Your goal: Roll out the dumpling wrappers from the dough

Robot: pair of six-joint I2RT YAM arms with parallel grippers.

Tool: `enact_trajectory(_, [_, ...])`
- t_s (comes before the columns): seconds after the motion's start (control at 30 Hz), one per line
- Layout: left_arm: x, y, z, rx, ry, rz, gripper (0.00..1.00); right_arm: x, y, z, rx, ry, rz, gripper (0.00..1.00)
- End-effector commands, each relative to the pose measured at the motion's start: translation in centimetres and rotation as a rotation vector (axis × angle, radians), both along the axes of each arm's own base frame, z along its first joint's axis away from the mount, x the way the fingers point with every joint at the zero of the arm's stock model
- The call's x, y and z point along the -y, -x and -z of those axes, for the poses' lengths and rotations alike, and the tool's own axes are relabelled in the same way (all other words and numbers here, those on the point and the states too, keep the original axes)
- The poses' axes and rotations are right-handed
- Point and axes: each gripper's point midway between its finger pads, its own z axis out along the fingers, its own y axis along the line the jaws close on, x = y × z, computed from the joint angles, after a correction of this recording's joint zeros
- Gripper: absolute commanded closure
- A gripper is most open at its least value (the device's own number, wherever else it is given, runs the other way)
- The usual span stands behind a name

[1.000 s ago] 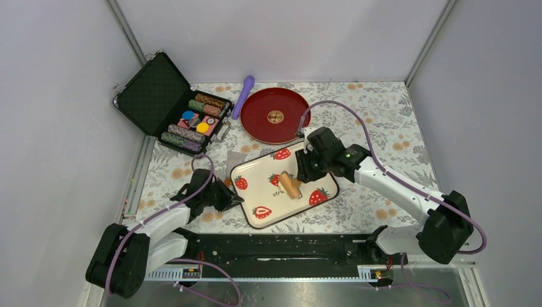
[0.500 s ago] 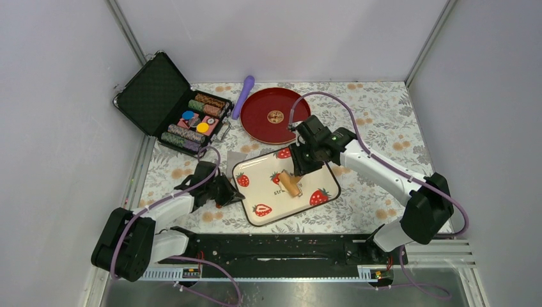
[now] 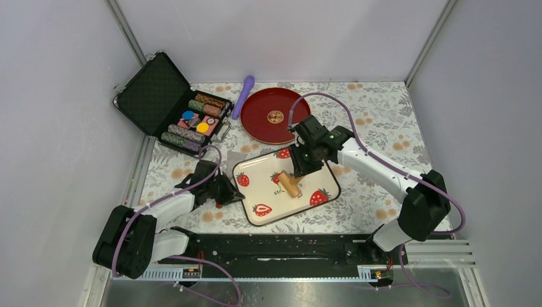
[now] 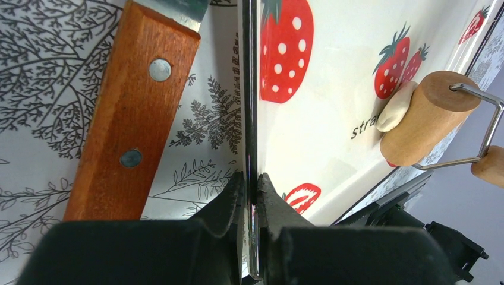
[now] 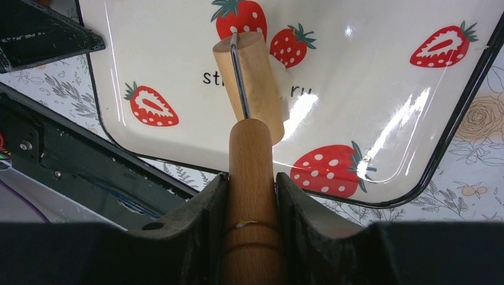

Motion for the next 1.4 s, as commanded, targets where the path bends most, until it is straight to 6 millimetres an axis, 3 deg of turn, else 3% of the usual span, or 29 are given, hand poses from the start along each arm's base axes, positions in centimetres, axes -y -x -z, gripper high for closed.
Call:
enact_trajectory(0.0, [-2.5, 2.4, 3.1, -0.089, -0.152, 0.021, 1.0, 3.6, 1.8, 3.7, -0.121, 0.225, 0.022, 1.0])
enact_trajectory(0.5, [-2.4, 2.3, 3.1, -0.096, -0.152, 0.03, 1.0, 4.8, 1.7, 5.6, -0.206, 0.374, 0.035, 1.0])
enact_trajectory(0.77, [-2.4, 2.2, 3.0, -0.092, -0.151, 0.034, 1.0, 4.5, 3.3, 7.2, -0.311, 0.374, 0.005, 1.0])
enact_trajectory(1.37, [-2.2, 2.3, 3.0, -0.093, -0.15, 0.041, 1.0, 2.8, 4.2, 7.1, -0.422, 0.332, -0.017, 1.0])
